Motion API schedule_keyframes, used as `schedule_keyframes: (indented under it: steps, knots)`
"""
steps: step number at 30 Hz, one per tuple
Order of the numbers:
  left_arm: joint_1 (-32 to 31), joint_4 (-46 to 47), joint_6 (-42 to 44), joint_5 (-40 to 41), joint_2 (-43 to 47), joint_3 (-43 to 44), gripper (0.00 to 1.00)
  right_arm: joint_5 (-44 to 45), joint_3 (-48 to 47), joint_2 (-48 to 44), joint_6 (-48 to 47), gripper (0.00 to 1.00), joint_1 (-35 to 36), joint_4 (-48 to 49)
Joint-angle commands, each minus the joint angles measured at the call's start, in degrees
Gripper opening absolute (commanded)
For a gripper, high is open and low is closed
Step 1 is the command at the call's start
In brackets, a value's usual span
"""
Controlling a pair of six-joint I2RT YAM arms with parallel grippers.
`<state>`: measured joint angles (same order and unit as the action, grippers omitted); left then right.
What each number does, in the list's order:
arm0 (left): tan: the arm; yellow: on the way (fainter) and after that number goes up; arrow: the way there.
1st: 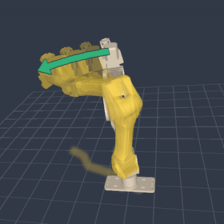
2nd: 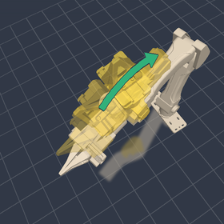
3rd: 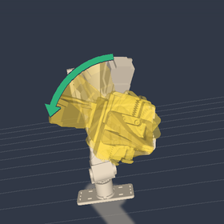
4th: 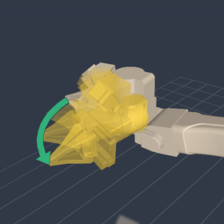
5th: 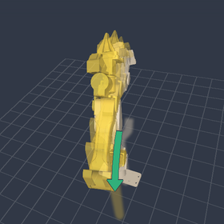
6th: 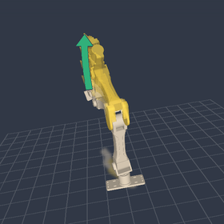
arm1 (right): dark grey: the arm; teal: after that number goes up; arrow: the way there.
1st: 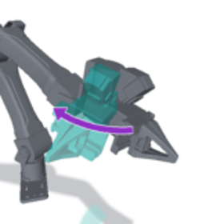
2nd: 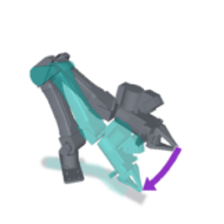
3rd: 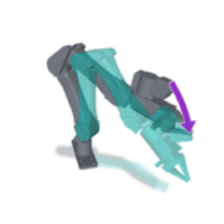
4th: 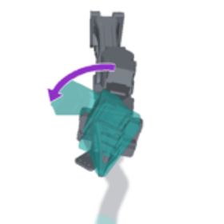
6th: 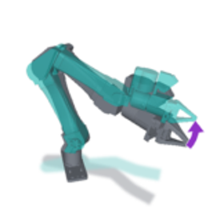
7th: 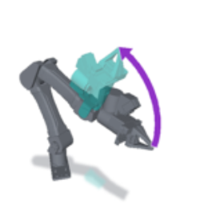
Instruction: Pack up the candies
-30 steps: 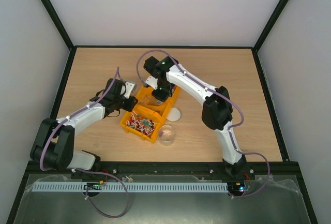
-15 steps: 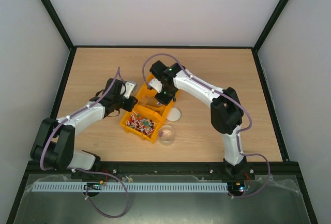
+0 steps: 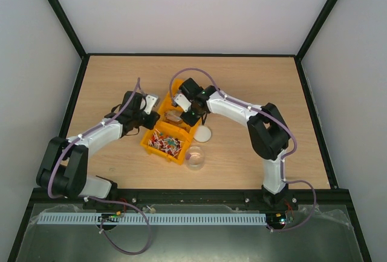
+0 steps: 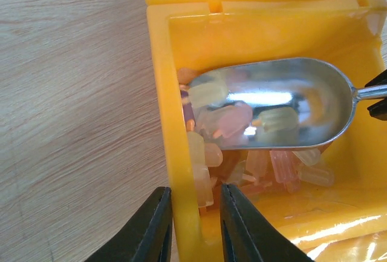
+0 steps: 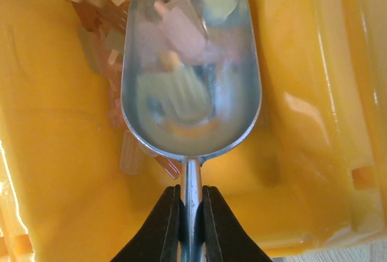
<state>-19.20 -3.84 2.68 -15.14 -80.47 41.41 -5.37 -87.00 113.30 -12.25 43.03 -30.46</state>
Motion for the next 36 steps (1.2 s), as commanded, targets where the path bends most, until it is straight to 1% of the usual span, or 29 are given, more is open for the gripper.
schedule_keyframes:
  steps: [1, 3, 6, 10, 14, 15, 19, 23, 28, 32, 36]
  knots:
    - [-1.72, -0.71, 2.32, -6.50, -2.10, -0.05, 0.22, -2.32, 2.48, 3.50, 0.47, 0.01, 0.66, 4.29]
    - [-1.64, -1.33, 2.19, -6.08, -2.94, 0.46, 0.22, -2.72, 4.27, 3.03, -0.33, 0.01, 0.51, 6.50]
    - [-0.94, -1.93, 1.80, -5.99, -3.42, 0.98, 0.22, -5.06, 10.64, 0.55, -0.88, 0.01, -0.47, 13.41]
    - [0.42, -3.02, 2.13, -5.68, -3.56, 1.54, 0.22, -7.80, 15.96, -2.65, 0.76, 0.01, -2.74, 20.81]
    - [1.49, -3.85, 2.26, -4.26, -4.01, 2.19, 0.23, -11.49, 23.18, -6.89, 1.15, 0.01, -5.13, 33.03]
    - [1.68, -4.20, 2.27, -3.88, -4.20, 2.55, 0.24, -12.26, 24.26, -7.45, 0.82, 0.01, -5.33, 34.50]
    - [2.48, -5.48, 2.87, -3.01, -4.36, 3.83, 0.25, -13.76, 24.86, -8.53, 0.73, 0.01, -6.29, 35.65]
    - [3.38, -6.55, 3.41, -2.71, -4.27, 4.91, 0.28, -16.09, 27.38, -10.66, -0.75, 0.01, -7.35, 35.58]
    - [4.13, -7.97, 3.70, -4.70, -3.78, 5.99, 0.36, -18.02, 31.97, -14.72, -3.86, 0.01, -8.21, 36.43]
    - [4.47, -7.97, 3.74, -6.76, -2.20, 5.80, 0.49, -18.74, 34.34, -17.00, -5.41, 0.01, -8.77, 36.92]
    - [4.76, -7.72, 3.44, -7.97, -0.67, 5.44, 0.65, -19.22, 36.19, -18.80, -5.51, 0.01, -9.22, 37.71]
